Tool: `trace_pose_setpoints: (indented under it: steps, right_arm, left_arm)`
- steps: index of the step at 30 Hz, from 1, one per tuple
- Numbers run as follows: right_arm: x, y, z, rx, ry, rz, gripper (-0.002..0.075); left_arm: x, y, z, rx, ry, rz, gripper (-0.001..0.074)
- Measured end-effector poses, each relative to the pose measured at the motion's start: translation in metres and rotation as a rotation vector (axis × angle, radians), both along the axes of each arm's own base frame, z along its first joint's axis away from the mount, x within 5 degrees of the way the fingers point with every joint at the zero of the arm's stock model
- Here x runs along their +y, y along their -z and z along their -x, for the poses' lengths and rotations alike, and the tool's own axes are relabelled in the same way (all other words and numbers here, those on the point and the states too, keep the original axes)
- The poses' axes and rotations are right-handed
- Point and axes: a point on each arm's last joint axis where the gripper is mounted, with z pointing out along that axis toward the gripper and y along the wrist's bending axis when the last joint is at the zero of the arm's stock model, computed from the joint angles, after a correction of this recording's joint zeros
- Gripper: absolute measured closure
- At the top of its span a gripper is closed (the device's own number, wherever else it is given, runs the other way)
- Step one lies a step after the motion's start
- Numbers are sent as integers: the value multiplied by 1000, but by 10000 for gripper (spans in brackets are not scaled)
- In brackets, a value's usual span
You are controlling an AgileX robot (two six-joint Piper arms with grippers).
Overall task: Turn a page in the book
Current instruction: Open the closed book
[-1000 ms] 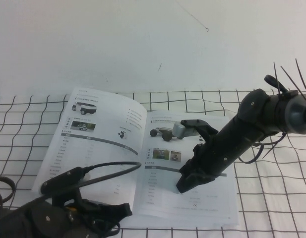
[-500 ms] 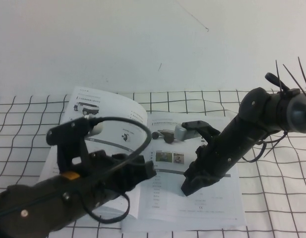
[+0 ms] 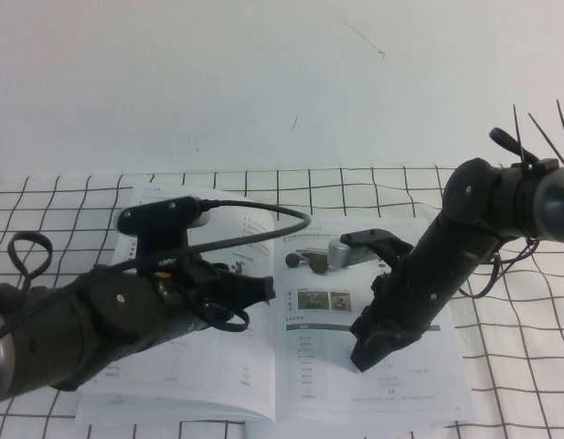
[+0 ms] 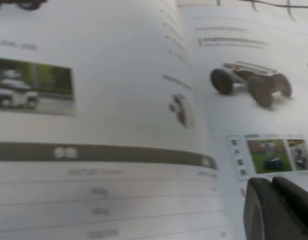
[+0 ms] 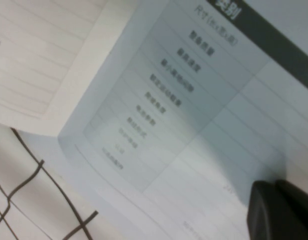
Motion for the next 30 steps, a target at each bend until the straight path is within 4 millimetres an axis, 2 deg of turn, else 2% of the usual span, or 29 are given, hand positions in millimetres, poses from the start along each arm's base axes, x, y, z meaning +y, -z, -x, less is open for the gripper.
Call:
trace_pose_setpoints:
  steps: [7, 14, 19, 22, 24, 26, 30]
  right_arm:
    - [-1, -1, 0, 4, 19, 11, 727]
    - [-1, 0, 0, 5, 27, 13, 727]
    - [-1, -3, 0, 2, 57, 18, 727]
    - [-3, -10, -1, -49, 49, 32, 727]
    - [-6, -20, -3, -115, 36, 50, 727]
    - [-9, -36, -4, -181, 38, 49, 727]
    - [-15, -89, 2, -336, 35, 24, 727]
  left_arm:
    - [15, 34, -13, 145, 10, -52, 738]
    - [14, 71, -17, 251, 22, -109, 738]
    - [14, 73, -19, 254, 19, -115, 738]
    - [15, 67, -19, 235, 18, -107, 738]
    - [15, 57, -19, 204, 18, -93, 738]
    - [15, 39, -17, 156, 22, -70, 738]
    - [19, -10, -6, 11, 67, -27, 738]
